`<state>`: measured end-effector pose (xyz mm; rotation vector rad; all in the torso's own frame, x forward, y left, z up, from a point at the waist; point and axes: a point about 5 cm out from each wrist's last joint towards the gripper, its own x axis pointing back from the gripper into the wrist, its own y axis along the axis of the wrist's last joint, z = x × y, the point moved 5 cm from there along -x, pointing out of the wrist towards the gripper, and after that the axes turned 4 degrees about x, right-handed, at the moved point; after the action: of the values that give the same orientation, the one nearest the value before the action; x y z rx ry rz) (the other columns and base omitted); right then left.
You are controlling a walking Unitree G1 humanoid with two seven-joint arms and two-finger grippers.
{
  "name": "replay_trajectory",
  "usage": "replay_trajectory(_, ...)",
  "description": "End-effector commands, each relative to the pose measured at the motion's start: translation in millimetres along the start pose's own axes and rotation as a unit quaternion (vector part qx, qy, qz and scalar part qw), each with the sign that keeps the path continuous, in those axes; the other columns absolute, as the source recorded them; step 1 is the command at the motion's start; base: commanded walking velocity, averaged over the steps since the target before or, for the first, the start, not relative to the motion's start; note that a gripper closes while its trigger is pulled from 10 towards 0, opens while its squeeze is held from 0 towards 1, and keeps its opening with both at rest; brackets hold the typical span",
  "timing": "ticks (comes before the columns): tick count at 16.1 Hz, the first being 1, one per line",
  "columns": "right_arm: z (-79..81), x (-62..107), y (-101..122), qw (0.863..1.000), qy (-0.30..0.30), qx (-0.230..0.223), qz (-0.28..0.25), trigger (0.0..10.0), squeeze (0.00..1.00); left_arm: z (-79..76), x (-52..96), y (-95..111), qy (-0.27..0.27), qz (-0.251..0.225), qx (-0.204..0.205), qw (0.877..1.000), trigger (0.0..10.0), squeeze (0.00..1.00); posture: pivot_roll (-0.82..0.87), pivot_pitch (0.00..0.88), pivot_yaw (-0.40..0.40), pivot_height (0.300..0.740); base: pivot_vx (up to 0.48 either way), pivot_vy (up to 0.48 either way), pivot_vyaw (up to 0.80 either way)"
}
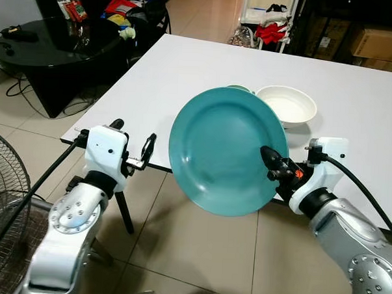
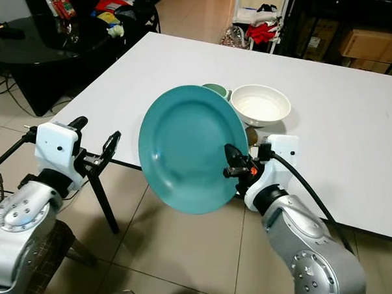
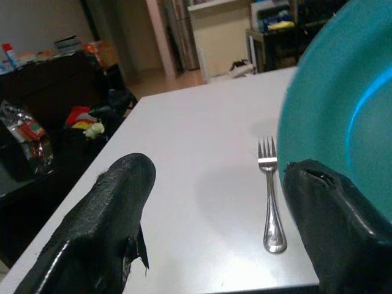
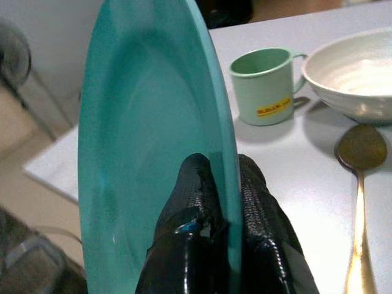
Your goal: Setting the table
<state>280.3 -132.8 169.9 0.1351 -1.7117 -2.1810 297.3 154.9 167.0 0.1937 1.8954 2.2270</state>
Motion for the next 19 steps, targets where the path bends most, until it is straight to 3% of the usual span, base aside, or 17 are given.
replay_trajectory(1, -3.5, -1.1, 7, 0.999, -0.012, -0.033, -0.017, 10.0, 0.0, -1.2, 2.8, -3, -0.017, 0.006, -0.011, 1.0, 10.0, 0.0, -0.04, 0.0, 0.047, 0.74, 0.0, 0.0, 0.0)
replay_trajectory(8, -22.0, -12.2, -18, 0.984, -0.037, -0.171, 0.027, 10.0, 0.0, -18.6, 18.3, -11, -0.113, 0.036, -0.033, 0.992, 10.0, 0.0, -0.02, 0.0, 0.021, 0.74, 0.0, 0.0, 0.0)
replay_trajectory(11, -38.2, -29.7, -35, 0.961, -0.072, -0.258, 0.06, 10.0, 0.0, -33.1, 28.7, -15, -0.174, 0.053, -0.043, 0.982, 10.0, 0.0, -0.01, 0.0, 0.014, 0.74, 0.0, 0.0, 0.0)
replay_trajectory(13, -42.3, -37.3, -45, 0.945, -0.082, -0.303, 0.087, 10.0, 0.0, -36.5, 28.4, -13, -0.182, 0.053, -0.046, 0.981, 10.0, 0.0, 0.01, 0.0, 0.007, 0.74, 0.0, 0.0, 0.0)
replay_trajectory(16, -43.6, -46.5, -59, 0.928, -0.092, -0.335, 0.134, 10.0, 0.0, -43.3, 33.3, -11, -0.207, 0.055, -0.039, 0.976, 10.0, 0.0, 0.01, 0.0, 0.002, 0.74, 0.0, 0.0, 0.0)
replay_trajectory(19, -50.5, -60.5, -64, 0.902, -0.121, -0.384, 0.157, 10.0, 0.0, -52.4, 38.2, -8, -0.232, 0.056, -0.03, 0.971, 10.0, 0.0, 0.01, 0.0, -0.005, 0.74, 0.0, 0.0, 0.0)
